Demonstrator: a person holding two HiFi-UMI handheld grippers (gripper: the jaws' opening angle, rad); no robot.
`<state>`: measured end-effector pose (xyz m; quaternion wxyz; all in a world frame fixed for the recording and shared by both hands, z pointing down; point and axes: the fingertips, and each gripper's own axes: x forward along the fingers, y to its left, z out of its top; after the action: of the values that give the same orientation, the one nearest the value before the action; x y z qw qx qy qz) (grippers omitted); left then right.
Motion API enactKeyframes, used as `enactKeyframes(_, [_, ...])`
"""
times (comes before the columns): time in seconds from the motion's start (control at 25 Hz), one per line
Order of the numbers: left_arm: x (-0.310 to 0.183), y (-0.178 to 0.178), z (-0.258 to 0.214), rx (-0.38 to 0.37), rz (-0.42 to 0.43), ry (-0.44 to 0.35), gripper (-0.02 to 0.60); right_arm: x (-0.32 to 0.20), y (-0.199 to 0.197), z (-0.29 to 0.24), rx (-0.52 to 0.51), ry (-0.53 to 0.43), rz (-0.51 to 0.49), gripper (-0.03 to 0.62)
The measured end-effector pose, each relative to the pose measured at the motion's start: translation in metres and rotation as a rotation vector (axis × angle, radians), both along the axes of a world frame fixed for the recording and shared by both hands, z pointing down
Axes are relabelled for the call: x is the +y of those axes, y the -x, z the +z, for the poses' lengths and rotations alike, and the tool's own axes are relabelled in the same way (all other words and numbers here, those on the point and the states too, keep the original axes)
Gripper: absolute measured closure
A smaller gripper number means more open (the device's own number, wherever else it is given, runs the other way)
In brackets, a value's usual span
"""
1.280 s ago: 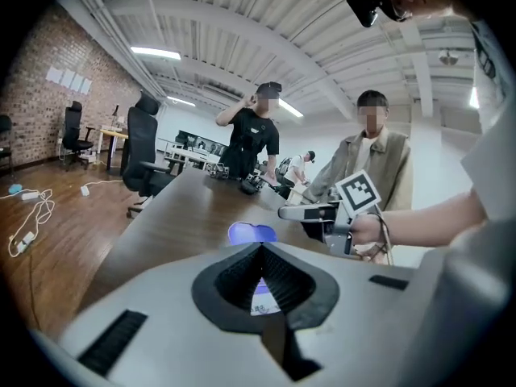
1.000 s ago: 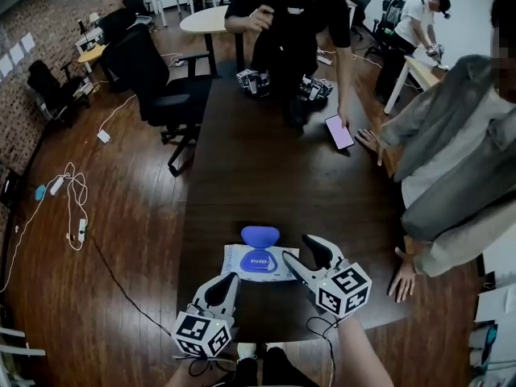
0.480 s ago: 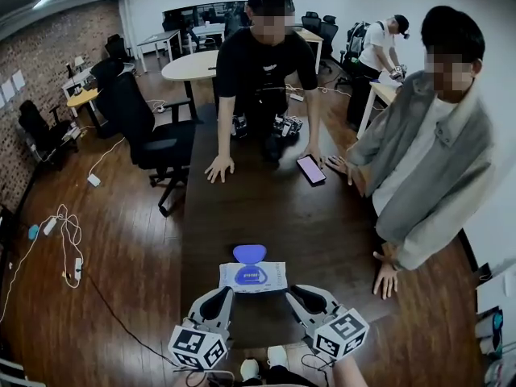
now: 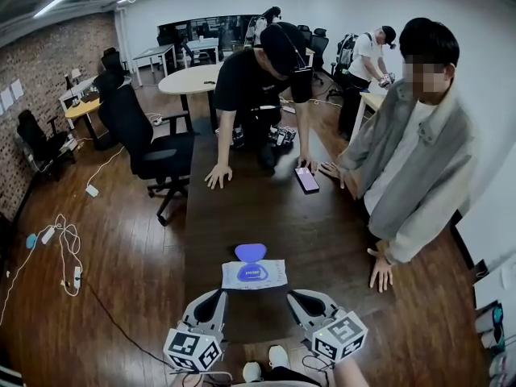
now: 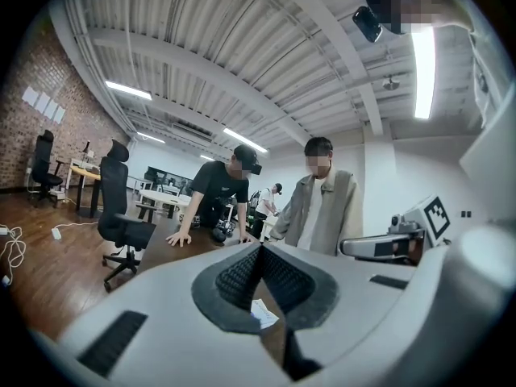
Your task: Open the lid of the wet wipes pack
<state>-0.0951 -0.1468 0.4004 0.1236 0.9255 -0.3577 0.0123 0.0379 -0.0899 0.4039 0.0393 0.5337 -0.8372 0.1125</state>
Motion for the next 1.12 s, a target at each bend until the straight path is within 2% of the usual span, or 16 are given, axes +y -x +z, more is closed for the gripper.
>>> enactKeyframes(0.2, [0.018,0.006,0.01,0.01,0.031,-0.009,0.581,0.023,0.011,0.01,0.025,0.009,0.011,0.586])
enactKeyframes(0.44, [0.038,0.006,0.015,0.023,0.059,0.024,0.581,0.062,0.013,0.008,0.008,0.037,0.036,0.586])
enactKeyframes(0.64, [0.069,0.003,0.001,0.023,0.065,0.004,0.581,0.095,0.01,-0.011,0.013,-0.004,0.038,0.586])
enactKeyframes(0.8, [0.109,-0.001,-0.011,0.024,0.051,-0.027,0.581,0.135,0.007,-0.018,0.033,-0.043,0.013,0.586])
enactKeyframes(0.96, [0.169,-0.01,-0.015,0.03,0.032,-0.034,0.581,0.199,-0.002,-0.02,0.012,-0.06,0.004,0.586])
enactKeyframes(1.12, [0.237,-0.028,-0.004,-0.005,0.02,-0.038,0.581,0.266,-0.017,-0.01,0.003,-0.053,0.003,0.586])
